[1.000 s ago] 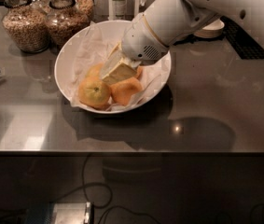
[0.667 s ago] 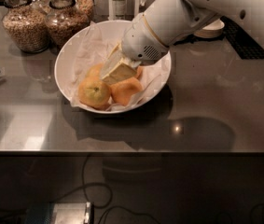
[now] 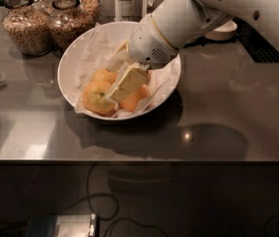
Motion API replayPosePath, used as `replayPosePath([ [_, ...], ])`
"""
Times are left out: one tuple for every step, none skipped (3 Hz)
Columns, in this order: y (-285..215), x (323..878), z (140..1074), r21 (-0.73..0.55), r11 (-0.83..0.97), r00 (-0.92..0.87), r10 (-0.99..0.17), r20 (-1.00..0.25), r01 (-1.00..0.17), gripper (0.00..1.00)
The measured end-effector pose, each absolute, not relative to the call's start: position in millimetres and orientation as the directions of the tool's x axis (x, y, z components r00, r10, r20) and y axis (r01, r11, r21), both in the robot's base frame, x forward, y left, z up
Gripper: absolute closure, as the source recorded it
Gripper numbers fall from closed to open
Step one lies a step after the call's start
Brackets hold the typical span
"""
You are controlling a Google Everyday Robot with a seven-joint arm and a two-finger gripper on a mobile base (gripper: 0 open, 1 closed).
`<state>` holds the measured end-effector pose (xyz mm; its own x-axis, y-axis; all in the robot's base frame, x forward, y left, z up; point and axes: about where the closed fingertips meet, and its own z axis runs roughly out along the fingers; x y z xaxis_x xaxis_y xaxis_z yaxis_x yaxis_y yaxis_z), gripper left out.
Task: Pick orange from white bowl
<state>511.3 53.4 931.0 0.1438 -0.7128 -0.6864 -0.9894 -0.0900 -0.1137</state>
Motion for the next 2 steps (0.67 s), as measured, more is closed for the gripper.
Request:
replayPosePath([
  [53.4, 511.3, 931.0, -0.114, -0.090, 0.144, -0.713, -0.686, -0.989, 0.00],
  [53.4, 511.3, 931.0, -0.114, -0.090, 0.144, -0.713, -0.686, -0.989, 0.00],
])
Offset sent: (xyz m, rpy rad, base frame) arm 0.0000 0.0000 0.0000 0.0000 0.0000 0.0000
